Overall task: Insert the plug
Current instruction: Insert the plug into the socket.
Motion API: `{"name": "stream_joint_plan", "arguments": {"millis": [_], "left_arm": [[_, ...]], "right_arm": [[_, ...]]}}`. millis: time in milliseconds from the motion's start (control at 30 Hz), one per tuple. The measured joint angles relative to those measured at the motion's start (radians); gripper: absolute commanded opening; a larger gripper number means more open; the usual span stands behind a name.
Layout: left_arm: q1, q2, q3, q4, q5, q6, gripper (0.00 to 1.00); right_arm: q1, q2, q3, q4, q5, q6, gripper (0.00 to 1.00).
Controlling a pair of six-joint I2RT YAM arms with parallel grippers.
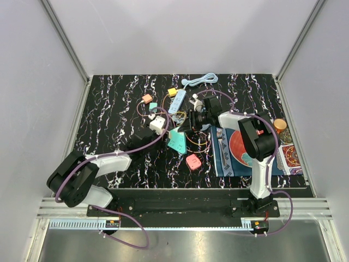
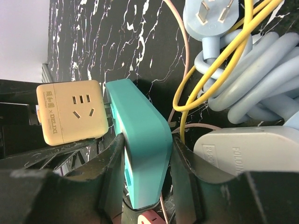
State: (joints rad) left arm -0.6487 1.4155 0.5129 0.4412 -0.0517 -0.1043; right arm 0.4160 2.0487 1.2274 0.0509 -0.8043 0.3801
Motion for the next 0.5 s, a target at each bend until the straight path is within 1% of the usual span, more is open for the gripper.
{"name": "stream_joint_plan", "arguments": {"millis": [333, 433, 467, 500], "left_arm": [[-0.007, 0.077, -0.054, 0.200, 0.000, -0.010, 0.00], [-0.010, 0.069, -0.085, 0.250, -0.002, -0.013, 0.12], [-0.010, 0.064, -0.093, 0.258, -0.002, -0.016, 0.21], [-0.012, 0.057, -0.103, 0.262, -0.002, -0.019, 0.25]], "right_arm": [[-0.018, 0.016, 0.064, -0.122, -0.014, -0.062, 0.03], [-0.018, 0.016, 0.071, -0.134, -0.019, -0.071, 0.06], [-0.017, 0.016, 0.073, -0.140, -0.022, -0.075, 0.06], [-0.016, 0.016, 0.074, -0.149, -0.026, -0.077, 0.08]]}}
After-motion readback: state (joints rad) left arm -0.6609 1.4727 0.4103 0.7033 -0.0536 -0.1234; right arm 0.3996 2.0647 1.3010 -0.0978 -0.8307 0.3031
